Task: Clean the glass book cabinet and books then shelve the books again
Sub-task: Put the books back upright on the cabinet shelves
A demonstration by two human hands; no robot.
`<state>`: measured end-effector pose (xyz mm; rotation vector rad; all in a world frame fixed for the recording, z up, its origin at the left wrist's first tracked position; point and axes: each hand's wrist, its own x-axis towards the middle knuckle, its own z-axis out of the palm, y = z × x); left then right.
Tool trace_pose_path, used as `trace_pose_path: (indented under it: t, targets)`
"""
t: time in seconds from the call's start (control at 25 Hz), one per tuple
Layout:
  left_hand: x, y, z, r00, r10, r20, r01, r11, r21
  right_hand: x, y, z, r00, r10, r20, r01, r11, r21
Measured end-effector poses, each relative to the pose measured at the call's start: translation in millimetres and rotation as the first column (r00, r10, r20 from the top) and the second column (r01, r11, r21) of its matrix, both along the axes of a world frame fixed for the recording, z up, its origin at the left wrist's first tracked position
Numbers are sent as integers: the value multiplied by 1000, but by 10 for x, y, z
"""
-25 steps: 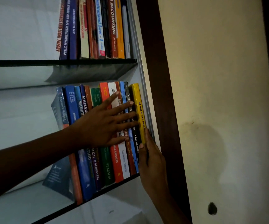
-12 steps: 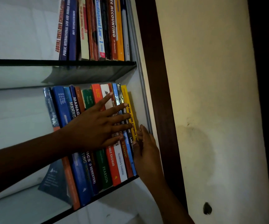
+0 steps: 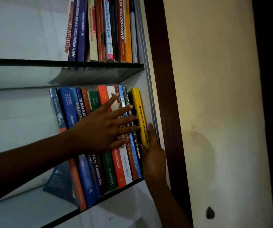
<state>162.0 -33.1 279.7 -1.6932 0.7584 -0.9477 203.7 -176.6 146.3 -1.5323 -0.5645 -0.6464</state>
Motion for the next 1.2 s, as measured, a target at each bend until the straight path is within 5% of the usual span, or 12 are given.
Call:
trace_pose_path:
  t: [0.16, 0.84, 1.2]
  targets:
    - [-35, 17, -5, 1000, 4, 11, -4, 1000, -6, 136, 65, 60, 972, -222, -79, 204, 960, -191]
    - [41, -182, 22, 986, 168, -18, -167, 986, 17, -537, -583, 106, 871, -462, 168, 475, 878, -50]
    - [101, -266, 28, 965, 169, -202, -189, 978, -84, -919, -837, 179, 817, -521, 247, 555, 827, -89]
